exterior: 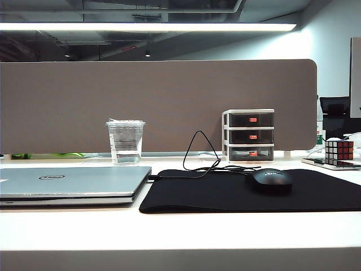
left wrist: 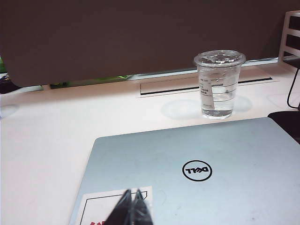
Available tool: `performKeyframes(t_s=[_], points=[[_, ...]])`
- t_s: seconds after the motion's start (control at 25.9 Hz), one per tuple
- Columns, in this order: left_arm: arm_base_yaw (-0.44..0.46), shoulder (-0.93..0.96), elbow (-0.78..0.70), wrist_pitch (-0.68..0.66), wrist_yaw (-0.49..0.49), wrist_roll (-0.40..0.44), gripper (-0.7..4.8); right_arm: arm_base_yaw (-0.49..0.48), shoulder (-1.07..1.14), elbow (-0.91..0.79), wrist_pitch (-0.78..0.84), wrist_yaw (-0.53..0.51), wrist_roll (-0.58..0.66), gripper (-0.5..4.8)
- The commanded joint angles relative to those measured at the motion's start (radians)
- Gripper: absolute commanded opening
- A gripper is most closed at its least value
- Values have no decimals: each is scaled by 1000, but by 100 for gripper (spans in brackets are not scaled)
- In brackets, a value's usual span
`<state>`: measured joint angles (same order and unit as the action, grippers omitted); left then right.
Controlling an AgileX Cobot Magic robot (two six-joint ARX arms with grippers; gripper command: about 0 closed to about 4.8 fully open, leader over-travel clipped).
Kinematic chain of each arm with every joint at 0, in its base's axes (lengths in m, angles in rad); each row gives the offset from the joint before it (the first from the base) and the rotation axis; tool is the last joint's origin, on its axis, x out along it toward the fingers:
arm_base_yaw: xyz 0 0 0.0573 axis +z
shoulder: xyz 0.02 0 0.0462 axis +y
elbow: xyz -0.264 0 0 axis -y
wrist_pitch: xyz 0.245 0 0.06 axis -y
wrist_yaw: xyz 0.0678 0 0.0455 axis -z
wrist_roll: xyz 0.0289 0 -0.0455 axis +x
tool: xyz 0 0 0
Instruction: Pick up the coffee cup and place it over the laptop.
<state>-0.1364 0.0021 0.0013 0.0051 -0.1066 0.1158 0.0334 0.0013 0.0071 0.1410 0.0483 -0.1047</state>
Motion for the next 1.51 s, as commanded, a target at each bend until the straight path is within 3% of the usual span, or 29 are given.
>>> performKeyframes(t_s=[0.04, 0.35, 0.43, 0.46, 0.58, 0.62, 0.7, 0.77, 0.89, 1.16, 1.39, 1.51], points=[[2, 0, 6, 10, -2, 0, -3, 0, 0, -6, 13, -2, 3, -5], [2, 0, 6, 11, -2, -1, -3, 0, 0, -6, 13, -3, 8, -5], [2, 0, 6, 13, -2, -25, -3, 0, 0, -6, 14, -21, 131, -5], [2, 0, 6, 18, -2, -94, -3, 0, 0, -6, 13, -44, 210, -5], [2, 0, 6, 35, 57, -308, -3, 0, 0, -6, 12, -187, 293, -5], [2, 0, 6, 54, 109, -386, -3, 1, 0, -6, 12, -261, 299, -5], [2, 0, 6, 89, 218, -454, -3, 2, 0, -6, 12, -375, 299, -5], [2, 0, 6, 124, 303, -449, -3, 2, 0, -6, 13, -428, 299, -5], [2, 0, 6, 153, 356, -437, -2, 2, 0, -6, 12, -436, 315, -5], [2, 0, 6, 211, 356, -449, -2, 2, 2, -6, -67, -501, 452, -5], [2, 1, 6, 188, 326, -463, -4, 22, 2, -7, -153, -550, 402, -5], [2, 23, 6, 150, 304, -402, -4, 92, 9, -7, -145, -563, 319, -5]])
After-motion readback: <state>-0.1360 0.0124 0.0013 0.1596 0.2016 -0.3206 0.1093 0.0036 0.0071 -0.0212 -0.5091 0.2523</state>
